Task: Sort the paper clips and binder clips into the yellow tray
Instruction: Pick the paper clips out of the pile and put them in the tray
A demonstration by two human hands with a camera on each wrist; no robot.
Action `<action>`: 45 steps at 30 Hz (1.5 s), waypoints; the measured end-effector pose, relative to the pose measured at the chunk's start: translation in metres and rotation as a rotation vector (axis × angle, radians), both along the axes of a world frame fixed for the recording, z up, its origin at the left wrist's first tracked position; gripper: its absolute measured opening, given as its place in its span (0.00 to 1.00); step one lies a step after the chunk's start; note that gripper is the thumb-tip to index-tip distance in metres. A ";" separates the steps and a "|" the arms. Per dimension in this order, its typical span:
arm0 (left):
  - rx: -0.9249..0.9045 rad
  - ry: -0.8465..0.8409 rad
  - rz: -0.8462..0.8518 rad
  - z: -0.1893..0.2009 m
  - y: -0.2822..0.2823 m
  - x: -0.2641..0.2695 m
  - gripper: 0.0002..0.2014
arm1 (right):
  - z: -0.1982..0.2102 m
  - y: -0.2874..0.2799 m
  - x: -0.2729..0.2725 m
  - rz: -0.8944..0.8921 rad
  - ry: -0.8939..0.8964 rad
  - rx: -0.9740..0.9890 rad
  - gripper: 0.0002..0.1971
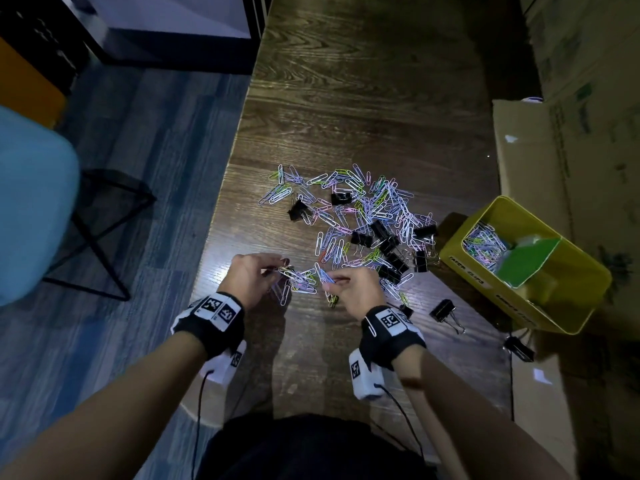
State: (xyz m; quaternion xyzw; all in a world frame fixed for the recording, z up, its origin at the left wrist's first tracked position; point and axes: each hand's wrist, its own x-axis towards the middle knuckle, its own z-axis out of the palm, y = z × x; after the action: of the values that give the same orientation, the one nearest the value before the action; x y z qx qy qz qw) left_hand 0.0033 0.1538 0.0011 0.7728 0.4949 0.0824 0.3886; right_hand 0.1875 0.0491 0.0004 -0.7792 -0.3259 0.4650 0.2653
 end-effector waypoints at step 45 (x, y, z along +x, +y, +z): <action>-0.260 -0.140 -0.316 0.077 -0.066 0.313 0.08 | 0.072 -0.076 0.250 -0.782 -0.068 0.375 0.15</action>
State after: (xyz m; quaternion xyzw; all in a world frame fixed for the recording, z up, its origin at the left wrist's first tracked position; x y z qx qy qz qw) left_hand 0.3165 0.0874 0.0782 0.7764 0.3461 0.0092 0.5267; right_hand 0.4372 -0.0268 0.0720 -0.7972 -0.0936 0.2361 0.5477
